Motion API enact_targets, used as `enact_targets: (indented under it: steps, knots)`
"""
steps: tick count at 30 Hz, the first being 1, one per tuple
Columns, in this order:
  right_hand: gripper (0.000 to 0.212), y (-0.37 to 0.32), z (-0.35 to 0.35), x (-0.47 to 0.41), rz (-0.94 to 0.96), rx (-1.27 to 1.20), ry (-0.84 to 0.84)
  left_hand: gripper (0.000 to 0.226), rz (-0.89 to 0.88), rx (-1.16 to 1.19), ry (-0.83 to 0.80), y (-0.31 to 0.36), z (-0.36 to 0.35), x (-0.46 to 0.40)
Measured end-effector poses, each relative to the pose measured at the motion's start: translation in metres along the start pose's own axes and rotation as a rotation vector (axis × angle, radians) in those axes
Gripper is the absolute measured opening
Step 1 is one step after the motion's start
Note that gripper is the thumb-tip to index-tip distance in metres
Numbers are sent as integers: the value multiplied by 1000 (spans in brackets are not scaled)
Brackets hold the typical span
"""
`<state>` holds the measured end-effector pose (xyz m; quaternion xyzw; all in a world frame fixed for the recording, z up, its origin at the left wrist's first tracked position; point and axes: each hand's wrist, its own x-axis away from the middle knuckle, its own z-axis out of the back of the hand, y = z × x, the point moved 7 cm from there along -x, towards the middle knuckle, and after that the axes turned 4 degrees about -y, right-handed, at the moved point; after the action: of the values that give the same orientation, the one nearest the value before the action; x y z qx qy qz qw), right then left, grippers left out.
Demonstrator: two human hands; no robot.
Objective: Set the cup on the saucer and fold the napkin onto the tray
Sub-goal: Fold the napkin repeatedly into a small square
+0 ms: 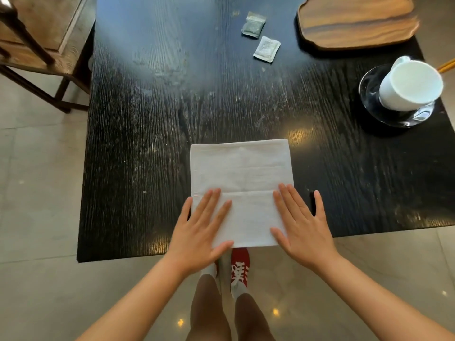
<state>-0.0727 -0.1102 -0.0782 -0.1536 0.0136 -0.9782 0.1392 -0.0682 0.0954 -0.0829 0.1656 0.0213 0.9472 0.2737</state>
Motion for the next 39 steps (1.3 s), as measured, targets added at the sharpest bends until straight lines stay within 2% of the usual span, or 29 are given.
enact_targets:
  steps: [9, 17, 22, 27, 29, 31, 33, 36, 39]
  knots:
    - [78, -1, 2, 5, 153, 33, -61, 99, -25, -30, -65, -14, 3, 13]
    - [96, 3, 2, 13, 294, 58, -79, 82, -116, -21, -42, -24, 4, 32]
    - [71, 6, 11, 18, 353, -51, 42, 65, -190, 17, 39, -29, 8, 40]
    - [50, 7, 20, 17, 268, -235, 192, 45, -180, 87, 180, -35, 20, 33]
    - [45, 9, 22, 16, 232, -287, 238, 42, -168, 118, 220, -37, 21, 29]
    - [31, 12, 26, 15, 206, -347, 302, 45, -151, 162, 254, -39, 20, 27]
    - [26, 16, 30, 13, 160, -453, 348, 39, -114, 281, 324, -42, 24, 27]
    - [28, 22, 39, 8, 31, -645, 409, 30, 22, 598, 470, -50, 35, 28]
    - [28, 23, 53, 4, -116, -739, 504, 14, 244, 768, 575, -59, 42, 24]
